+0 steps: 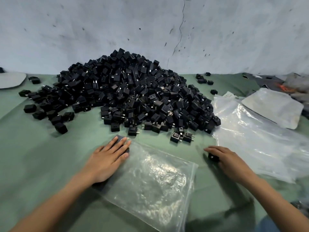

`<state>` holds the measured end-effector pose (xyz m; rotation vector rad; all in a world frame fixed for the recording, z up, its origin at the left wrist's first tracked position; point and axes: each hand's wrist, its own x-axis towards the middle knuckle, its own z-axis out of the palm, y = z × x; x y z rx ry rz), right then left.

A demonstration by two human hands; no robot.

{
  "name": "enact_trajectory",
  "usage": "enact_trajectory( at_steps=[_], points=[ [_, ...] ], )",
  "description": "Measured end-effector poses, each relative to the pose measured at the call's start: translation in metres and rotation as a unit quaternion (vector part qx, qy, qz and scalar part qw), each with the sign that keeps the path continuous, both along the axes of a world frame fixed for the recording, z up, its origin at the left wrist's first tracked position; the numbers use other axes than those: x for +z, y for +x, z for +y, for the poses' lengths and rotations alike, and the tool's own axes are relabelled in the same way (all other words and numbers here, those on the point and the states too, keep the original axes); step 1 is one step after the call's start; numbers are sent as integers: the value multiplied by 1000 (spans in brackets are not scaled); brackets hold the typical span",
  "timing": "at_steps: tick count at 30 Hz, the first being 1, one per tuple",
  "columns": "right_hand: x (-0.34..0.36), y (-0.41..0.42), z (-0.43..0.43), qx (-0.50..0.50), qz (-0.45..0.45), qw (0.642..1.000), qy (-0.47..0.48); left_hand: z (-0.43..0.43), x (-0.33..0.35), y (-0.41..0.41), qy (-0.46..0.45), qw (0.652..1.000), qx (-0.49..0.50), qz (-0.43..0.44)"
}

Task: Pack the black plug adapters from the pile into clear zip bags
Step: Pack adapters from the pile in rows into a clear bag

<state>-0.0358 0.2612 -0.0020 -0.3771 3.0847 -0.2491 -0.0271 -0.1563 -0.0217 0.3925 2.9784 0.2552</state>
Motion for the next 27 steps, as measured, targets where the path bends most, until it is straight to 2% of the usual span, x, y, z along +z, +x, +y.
enact_trajectory(
  at_steps=[2, 5, 8, 12, 15, 17, 20, 23, 26, 27],
  points=[
    [3, -7, 0, -1, -36, 999, 6, 0, 1, 0, 5, 1000, 0, 2],
    [13, 2, -2, -4, -15, 1000, -8, 1, 3, 2, 15, 1000, 1, -3],
    [25, 30, -16, 42, -64, 992, -102, 0, 4, 3, 16, 1000, 3, -6],
    [24, 66, -54, 110, -170, 952, -230, 2, 5, 2, 17, 1000, 5, -2],
    [13, 77, -81, 43, -216, 897, -383, 3, 7, 3, 16, 1000, 4, -5],
    [9, 79, -99, 18, -234, 870, -434, 4, 8, 4, 13, 1000, 4, -6],
    [4, 74, -128, 74, -219, 880, -416, 4, 9, 5, 16, 1000, 3, -14],
    [-6, 58, -161, 133, -81, 945, -289, 4, 10, 6, 16, 1000, 4, -13],
    [-14, 43, -185, 151, -1, 957, -246, 4, 9, 6, 11, 1000, 4, -9],
    [-16, 40, -191, 153, 55, 961, -224, 4, 9, 6, 9, 1000, 3, -9]
  ],
)
